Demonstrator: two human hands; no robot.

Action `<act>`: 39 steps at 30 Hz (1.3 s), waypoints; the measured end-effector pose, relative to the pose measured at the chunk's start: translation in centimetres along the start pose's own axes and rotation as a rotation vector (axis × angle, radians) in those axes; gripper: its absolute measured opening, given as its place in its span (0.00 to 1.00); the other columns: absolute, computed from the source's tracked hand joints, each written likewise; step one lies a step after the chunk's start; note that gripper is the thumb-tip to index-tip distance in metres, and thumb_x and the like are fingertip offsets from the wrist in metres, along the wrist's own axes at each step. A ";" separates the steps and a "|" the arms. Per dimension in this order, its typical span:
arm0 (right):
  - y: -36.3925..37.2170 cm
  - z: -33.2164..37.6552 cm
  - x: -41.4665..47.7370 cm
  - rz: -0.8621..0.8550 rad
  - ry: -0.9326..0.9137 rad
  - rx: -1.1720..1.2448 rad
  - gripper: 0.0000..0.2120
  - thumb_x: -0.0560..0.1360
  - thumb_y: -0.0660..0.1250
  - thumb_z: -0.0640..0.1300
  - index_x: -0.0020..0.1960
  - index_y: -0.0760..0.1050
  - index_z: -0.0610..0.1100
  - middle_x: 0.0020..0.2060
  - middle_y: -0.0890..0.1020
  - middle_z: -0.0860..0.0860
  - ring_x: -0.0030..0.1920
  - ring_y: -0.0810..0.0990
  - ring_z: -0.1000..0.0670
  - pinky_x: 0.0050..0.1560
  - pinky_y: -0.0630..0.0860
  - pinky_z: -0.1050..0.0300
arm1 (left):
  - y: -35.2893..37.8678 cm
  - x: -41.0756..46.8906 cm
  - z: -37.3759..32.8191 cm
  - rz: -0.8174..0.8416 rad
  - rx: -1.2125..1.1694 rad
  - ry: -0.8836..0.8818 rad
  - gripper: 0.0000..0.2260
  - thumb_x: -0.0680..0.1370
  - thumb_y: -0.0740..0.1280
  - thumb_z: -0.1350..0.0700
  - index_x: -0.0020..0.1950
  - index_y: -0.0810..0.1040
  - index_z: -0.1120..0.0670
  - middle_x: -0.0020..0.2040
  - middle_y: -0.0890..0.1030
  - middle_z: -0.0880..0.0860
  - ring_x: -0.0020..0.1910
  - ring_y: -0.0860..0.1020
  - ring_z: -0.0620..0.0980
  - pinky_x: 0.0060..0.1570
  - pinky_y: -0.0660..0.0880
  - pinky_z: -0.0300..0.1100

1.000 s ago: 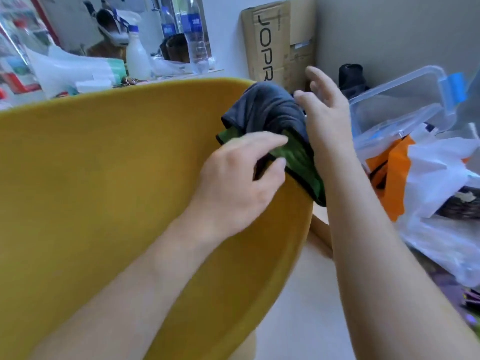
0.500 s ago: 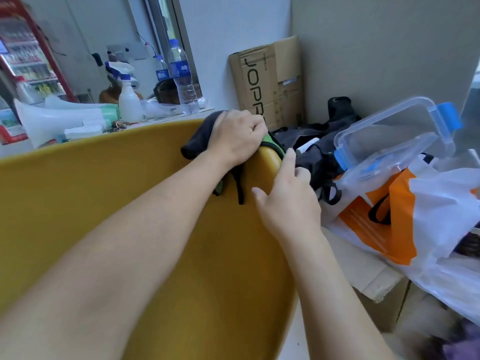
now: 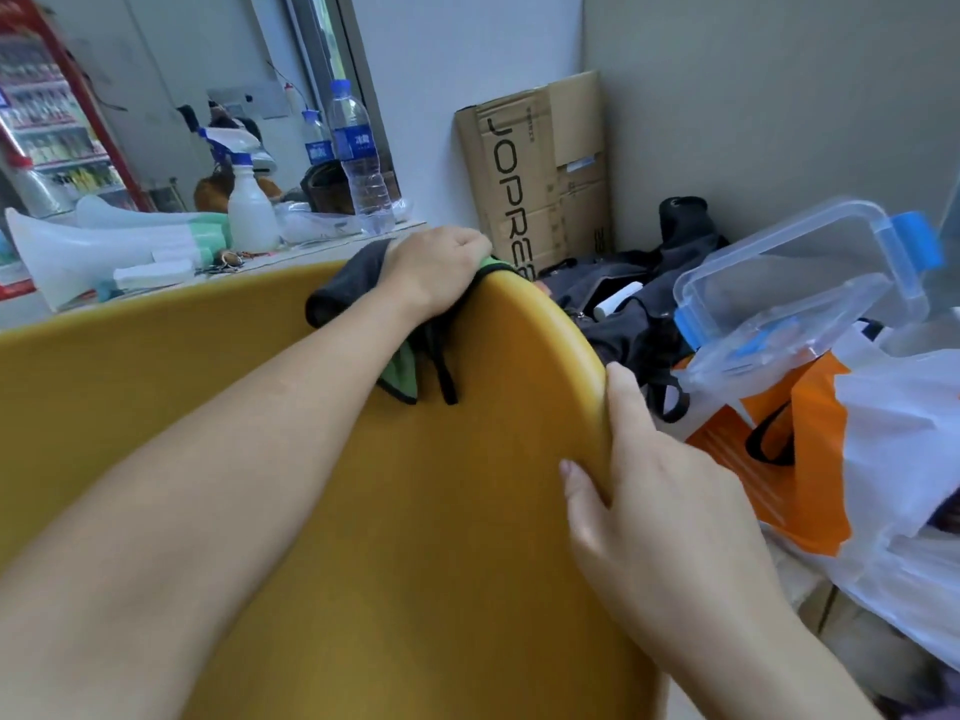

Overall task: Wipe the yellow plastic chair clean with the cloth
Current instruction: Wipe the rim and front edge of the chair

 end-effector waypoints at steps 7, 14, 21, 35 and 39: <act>1.1 4.5 12.5 -0.008 -0.060 -0.220 0.36 0.78 0.58 0.44 0.78 0.41 0.42 0.60 0.76 0.40 0.56 0.77 0.39 0.42 0.65 0.50 | 0.2 -1.6 -2.0 -0.073 0.003 0.220 0.15 0.79 0.49 0.46 0.34 0.65 0.45 0.42 0.73 0.50 0.46 0.69 0.50 0.49 0.62 0.47; 2.4 5.1 11.7 -0.138 -0.222 -0.433 0.27 0.79 0.53 0.40 0.77 0.53 0.42 0.60 0.75 0.42 0.55 0.77 0.38 0.42 0.64 0.50 | -0.3 0.4 3.9 -0.135 0.093 -0.019 0.16 0.82 0.48 0.48 0.41 0.71 0.48 0.53 0.79 0.56 0.57 0.73 0.58 0.56 0.65 0.51; 2.7 7.3 13.9 -0.058 -0.217 -0.451 0.16 0.75 0.59 0.43 0.63 0.68 0.41 0.57 0.75 0.41 0.57 0.73 0.38 0.49 0.67 0.47 | -1.9 0.8 5.5 -0.003 0.308 -0.087 0.17 0.81 0.48 0.51 0.51 0.75 0.54 0.58 0.78 0.59 0.56 0.74 0.61 0.44 0.65 0.48; 8.4 10.5 19.2 -0.190 -0.271 -0.459 0.26 0.79 0.53 0.50 0.76 0.55 0.50 0.55 0.77 0.41 0.48 0.78 0.40 0.40 0.63 0.51 | -2.6 1.0 11.8 -0.126 0.225 -0.054 0.19 0.81 0.48 0.41 0.42 0.74 0.45 0.49 0.82 0.51 0.55 0.76 0.55 0.64 0.63 0.56; 8.4 10.5 18.7 -0.202 -0.279 -0.540 0.17 0.78 0.55 0.47 0.65 0.70 0.49 0.49 0.79 0.44 0.46 0.77 0.41 0.40 0.63 0.52 | -5.3 -0.4 18.6 -0.160 0.318 -0.194 0.18 0.82 0.48 0.47 0.54 0.78 0.46 0.55 0.80 0.53 0.58 0.74 0.55 0.64 0.61 0.51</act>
Point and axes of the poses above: each hand's wrist, its own x-axis towards the middle knuckle, its own y-axis out of the palm, z = x × y, the point moved 7 cm from there along x, towards the middle knuckle
